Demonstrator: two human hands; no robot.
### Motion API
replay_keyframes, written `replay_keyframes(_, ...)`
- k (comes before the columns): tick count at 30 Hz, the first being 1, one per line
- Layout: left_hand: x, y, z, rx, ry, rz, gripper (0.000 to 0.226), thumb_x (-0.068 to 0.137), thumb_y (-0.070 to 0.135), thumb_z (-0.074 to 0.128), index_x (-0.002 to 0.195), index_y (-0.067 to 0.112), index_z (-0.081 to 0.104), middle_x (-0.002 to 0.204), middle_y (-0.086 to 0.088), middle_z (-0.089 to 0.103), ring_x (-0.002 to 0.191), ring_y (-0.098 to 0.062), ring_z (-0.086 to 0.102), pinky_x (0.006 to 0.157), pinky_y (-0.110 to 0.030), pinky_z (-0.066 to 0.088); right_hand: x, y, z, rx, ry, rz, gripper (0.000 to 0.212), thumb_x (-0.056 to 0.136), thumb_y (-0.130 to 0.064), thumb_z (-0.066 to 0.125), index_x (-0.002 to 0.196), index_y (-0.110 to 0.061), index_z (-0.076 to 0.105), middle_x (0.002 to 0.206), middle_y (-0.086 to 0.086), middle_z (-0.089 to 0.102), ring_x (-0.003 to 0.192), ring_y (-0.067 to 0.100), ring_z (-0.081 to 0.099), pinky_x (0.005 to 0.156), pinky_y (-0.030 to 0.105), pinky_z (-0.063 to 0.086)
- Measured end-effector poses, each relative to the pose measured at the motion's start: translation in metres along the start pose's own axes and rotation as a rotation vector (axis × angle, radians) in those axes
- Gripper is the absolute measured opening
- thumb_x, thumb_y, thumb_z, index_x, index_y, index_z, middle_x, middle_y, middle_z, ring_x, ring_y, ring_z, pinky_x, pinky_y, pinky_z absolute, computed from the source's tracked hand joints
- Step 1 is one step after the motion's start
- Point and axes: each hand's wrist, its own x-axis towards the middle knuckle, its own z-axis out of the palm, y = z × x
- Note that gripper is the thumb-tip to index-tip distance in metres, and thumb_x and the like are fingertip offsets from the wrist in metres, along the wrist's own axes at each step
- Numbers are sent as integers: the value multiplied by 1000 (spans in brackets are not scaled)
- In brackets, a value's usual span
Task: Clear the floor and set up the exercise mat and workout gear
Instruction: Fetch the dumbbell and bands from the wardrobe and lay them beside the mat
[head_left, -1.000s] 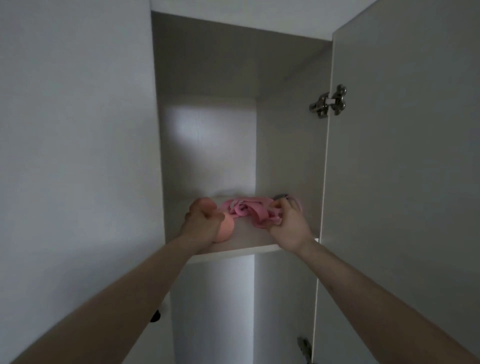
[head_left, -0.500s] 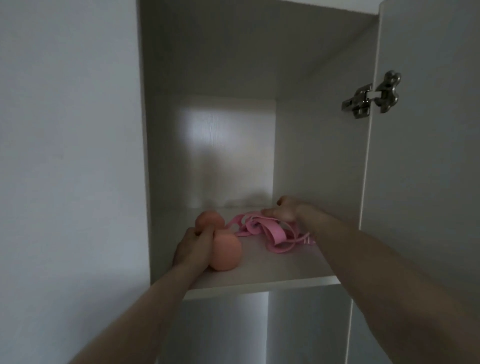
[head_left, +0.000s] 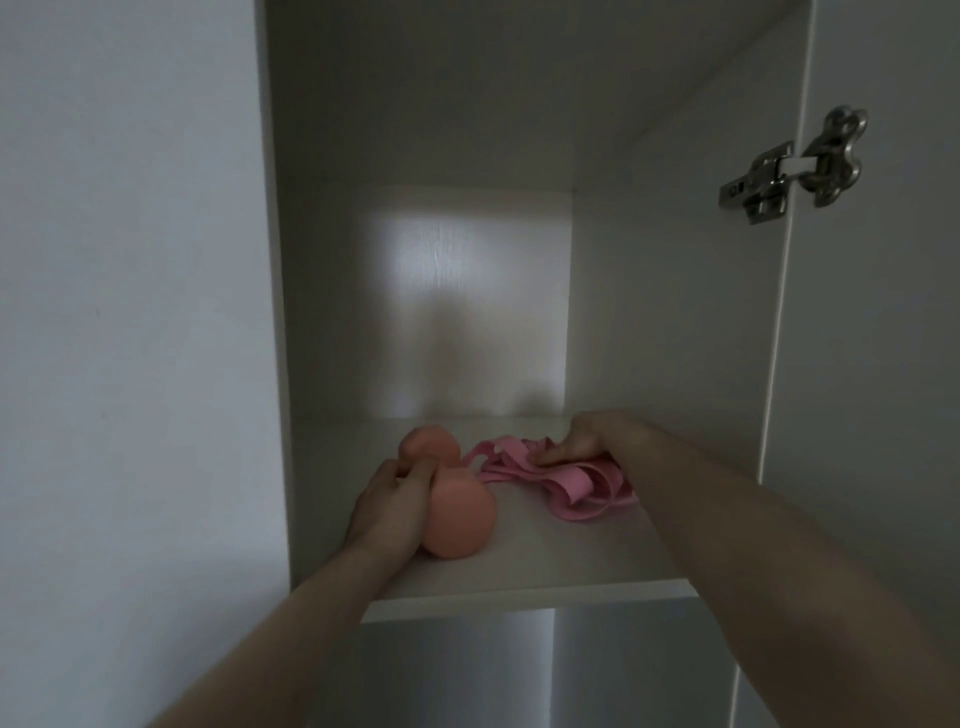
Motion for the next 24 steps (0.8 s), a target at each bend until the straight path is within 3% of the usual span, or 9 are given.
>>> replay_keyframes(5, -3, 3, -1, -1, -15, -2, 52, 80, 65, 45, 102, 21, 64, 108, -7, 68, 100, -29, 62, 79, -36, 45, -6, 0, -11, 69, 5, -34, 103, 65, -87, 68, 129, -6, 64, 112, 4, 67, 94, 25, 65, 82, 31, 50)
replay_keyframes(10, -8, 9, -5, -47, -33, -20, 62, 68, 69, 47, 105, 22, 64, 106, -6, 69, 100, -27, 64, 83, -35, 48, -7, 0, -12, 162, -37, -97, 118, 41, -95, 72, 124, -12, 68, 117, 2, 71, 100, 22, 71, 97, 39, 57)
replay_keyframes(12, -11, 11, -5, -49, -47, -25, 65, 66, 71, 48, 108, 24, 63, 105, -4, 69, 100, -26, 64, 81, -34, 47, -12, -4, -10, 142, -77, -129, 107, 48, -80, 81, 128, -11, 65, 120, 3, 70, 104, 24, 70, 99, 40, 57)
replay_keyframes(14, -13, 12, -5, -54, -63, -27, 66, 65, 73, 49, 109, 25, 62, 105, -2, 68, 99, -25, 64, 80, -34, 47, -18, -9, -10, 149, -46, -160, 86, 64, -53, 88, 133, -10, 61, 123, 4, 67, 107, 25, 69, 98, 39, 58)
replay_keyframes(17, -14, 12, -5, -78, -73, -31, 68, 63, 73, 52, 109, 24, 62, 104, -1, 69, 99, -24, 64, 83, -34, 48, -24, -16, -11, 210, 52, -200, 65, 74, -20, 85, 134, -11, 63, 123, 7, 66, 107, 26, 67, 93, 35, 59)
replay_keyframes(20, -13, 12, -6, -86, -83, -29, 68, 61, 74, 52, 107, 25, 61, 103, -1, 69, 98, -24, 65, 88, -35, 50, -25, -21, -16, 353, 150, -246, 60, 76, -9, 80, 133, -15, 65, 119, 5, 66, 104, 22, 65, 83, 25, 54)
replay_keyframes(24, -13, 12, -4, -80, -79, -21, 65, 63, 73, 53, 107, 25, 61, 103, -2, 69, 97, -23, 64, 82, -34, 49, -27, -26, -29, 464, 343, -325, 43, 81, -5, 68, 121, -21, 73, 115, 4, 71, 94, 15, 65, 69, 17, 48)
